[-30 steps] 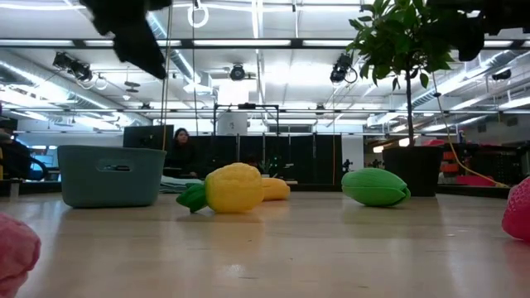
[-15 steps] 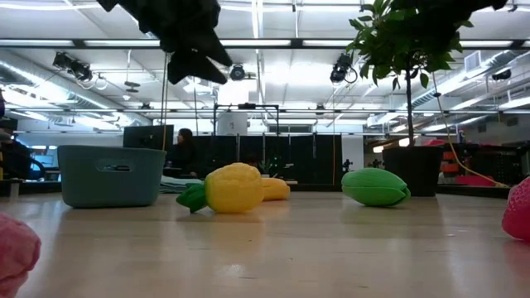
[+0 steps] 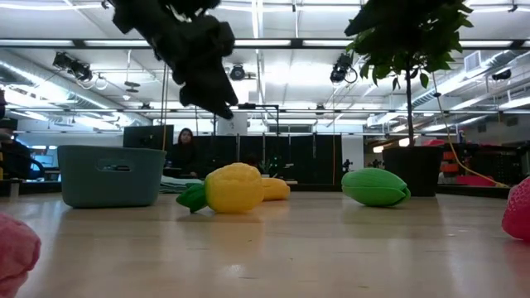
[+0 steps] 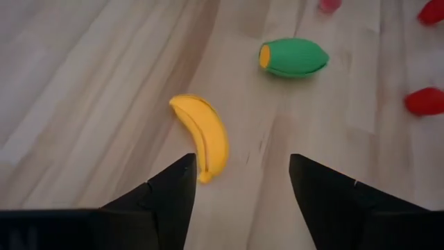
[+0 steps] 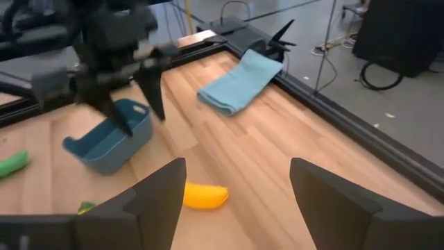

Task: Pick and placing Produce into tupperware
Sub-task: Put the banana into the blue bin

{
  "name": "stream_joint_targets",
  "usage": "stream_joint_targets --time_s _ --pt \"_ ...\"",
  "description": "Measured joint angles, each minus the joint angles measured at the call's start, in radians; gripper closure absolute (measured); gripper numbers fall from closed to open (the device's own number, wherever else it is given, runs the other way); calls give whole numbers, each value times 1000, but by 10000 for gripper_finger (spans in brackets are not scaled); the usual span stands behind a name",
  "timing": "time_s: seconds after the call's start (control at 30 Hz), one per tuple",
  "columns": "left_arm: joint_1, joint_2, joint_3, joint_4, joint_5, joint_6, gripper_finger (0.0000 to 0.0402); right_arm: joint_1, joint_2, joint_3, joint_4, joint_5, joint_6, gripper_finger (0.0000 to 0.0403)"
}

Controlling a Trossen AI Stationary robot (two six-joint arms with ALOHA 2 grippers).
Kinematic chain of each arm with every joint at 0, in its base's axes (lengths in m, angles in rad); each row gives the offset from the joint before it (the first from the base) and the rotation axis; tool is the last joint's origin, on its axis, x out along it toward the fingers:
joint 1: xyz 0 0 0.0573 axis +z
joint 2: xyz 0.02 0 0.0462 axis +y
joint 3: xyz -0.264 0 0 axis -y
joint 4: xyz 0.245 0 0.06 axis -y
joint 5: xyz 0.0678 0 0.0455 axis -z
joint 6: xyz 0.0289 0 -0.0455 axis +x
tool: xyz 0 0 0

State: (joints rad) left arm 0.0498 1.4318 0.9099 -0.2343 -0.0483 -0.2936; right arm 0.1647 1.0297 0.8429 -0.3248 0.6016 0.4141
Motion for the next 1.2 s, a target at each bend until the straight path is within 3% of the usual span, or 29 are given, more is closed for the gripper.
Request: stream_joint_targets --time_s 0.17,0.4,0.67,1.2 --pt "21 102 0 140 31 -50 163 -39 0 3 -1 1 -5 135" --pt "83 169 0 198 58 -96 163 -71 -3 2 -5 10 -11 137" --pt "80 262 1 341 82 -7 161 -100 -3 2 -13 11 -32 139" --pt "69 401 0 370 80 -9 158 -113 -4 1 -20 11 -53 143"
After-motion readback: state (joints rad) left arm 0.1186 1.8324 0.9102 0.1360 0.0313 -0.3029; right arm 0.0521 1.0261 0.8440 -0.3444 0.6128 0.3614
